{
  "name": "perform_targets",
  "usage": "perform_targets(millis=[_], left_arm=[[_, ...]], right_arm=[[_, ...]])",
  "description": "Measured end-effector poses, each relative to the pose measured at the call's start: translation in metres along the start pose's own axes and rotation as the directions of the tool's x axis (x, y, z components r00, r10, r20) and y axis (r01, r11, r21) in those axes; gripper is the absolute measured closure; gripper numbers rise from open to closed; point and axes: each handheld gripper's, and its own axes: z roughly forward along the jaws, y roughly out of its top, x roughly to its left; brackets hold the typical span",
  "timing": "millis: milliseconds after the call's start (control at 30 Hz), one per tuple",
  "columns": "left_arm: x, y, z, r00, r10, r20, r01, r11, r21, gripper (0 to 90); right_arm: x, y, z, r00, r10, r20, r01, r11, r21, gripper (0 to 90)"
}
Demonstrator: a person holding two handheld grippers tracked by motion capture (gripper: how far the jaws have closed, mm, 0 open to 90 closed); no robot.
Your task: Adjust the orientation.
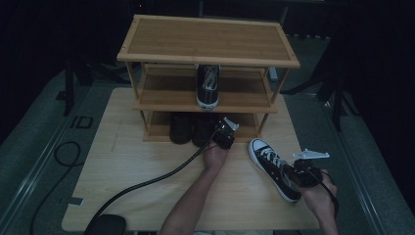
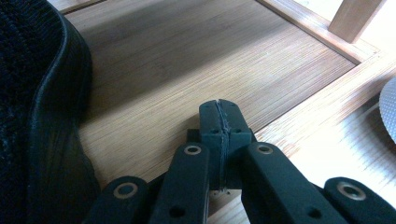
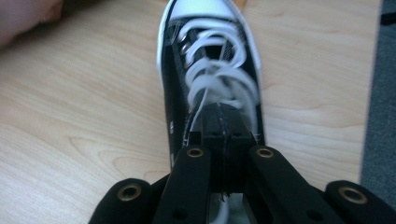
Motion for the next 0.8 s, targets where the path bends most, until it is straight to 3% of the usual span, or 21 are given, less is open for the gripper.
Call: perform_targets(millis=[167,333,800], left_arm=[[0.000,0.000,0.000,1.0000,0.000,0.000,0.000,1.0000,0.000,89.9],[0.000,0.000,0.000,1.0000,0.000,0.000,0.000,1.0000,0.000,90.0],[0.000,0.000,0.000,1.0000,0.000,0.000,0.000,1.0000,-0.001,89.9]], right_arm=[[-0.008,0.005,-0.011,0.9997,0.006,0.025,-0.005,0.999,-0.040,86.8],[-0.012,0.006,0.000,0.9992,-0.024,0.033,0.023,1.000,0.017,83.4],[-0.019,-0.003,0.027,0.9997,-0.025,-0.002,0.025,0.993,0.111,80.4]])
